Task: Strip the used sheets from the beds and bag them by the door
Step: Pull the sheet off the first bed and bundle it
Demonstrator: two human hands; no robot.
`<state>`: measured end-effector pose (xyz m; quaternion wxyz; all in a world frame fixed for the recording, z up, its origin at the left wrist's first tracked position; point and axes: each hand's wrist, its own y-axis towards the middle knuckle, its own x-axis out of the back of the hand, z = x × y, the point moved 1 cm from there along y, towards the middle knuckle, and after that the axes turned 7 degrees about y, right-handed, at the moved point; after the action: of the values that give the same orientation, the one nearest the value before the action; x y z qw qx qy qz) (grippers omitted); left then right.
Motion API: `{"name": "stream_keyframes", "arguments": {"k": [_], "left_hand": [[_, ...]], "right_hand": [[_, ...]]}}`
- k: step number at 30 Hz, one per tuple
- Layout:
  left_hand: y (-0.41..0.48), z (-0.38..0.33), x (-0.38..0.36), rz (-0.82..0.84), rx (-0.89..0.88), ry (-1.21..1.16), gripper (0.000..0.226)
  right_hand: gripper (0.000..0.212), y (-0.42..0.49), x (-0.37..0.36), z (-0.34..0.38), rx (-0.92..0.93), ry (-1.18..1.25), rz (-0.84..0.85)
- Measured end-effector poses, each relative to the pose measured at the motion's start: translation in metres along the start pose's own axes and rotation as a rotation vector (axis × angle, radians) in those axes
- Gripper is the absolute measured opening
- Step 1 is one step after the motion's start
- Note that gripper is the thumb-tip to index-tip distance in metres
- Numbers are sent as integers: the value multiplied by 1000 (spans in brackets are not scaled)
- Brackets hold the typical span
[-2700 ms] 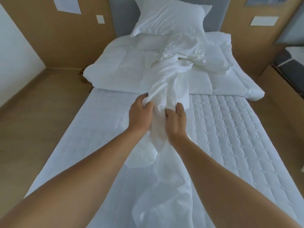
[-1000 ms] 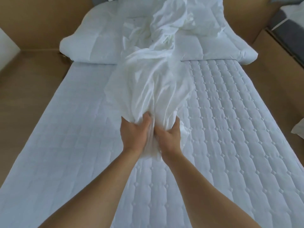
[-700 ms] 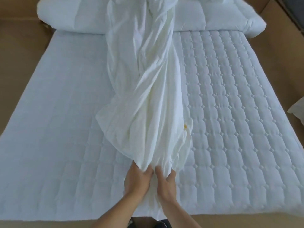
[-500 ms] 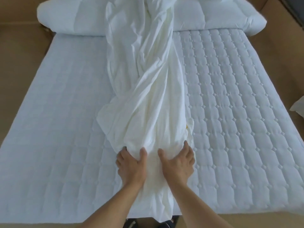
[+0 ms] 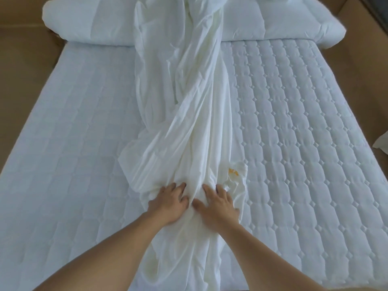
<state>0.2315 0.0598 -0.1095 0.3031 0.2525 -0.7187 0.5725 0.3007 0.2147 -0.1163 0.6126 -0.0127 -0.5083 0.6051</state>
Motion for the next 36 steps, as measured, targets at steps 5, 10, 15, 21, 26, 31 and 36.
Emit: {"name": "stream_keyframes", "arguments": {"k": [5, 10, 15, 21, 26, 31, 36], "left_hand": [[39, 3, 66, -526, 50, 33, 62], [116, 15, 112, -432, 179, -166, 110], [184, 21, 158, -401, 297, -340, 135], [239, 15, 192, -381, 340, -477, 142], [263, -5, 208, -458, 277, -738, 124], [271, -24, 221, -365, 197, -924, 117], [253, -28, 225, -357, 25, -886, 29]], "right_hand": [[86, 37, 45, 52, 4, 85, -370], [125, 112, 72, 79, -117, 137, -292], [138, 177, 94, 108, -151, 228, -362], [133, 240, 124, 138, -208, 489, -396], [140, 269, 137, 154, -218, 488, -443], [146, 285, 136, 171, -209, 476, -368], [34, 286, 143, 170, -142, 593, -276]]}}
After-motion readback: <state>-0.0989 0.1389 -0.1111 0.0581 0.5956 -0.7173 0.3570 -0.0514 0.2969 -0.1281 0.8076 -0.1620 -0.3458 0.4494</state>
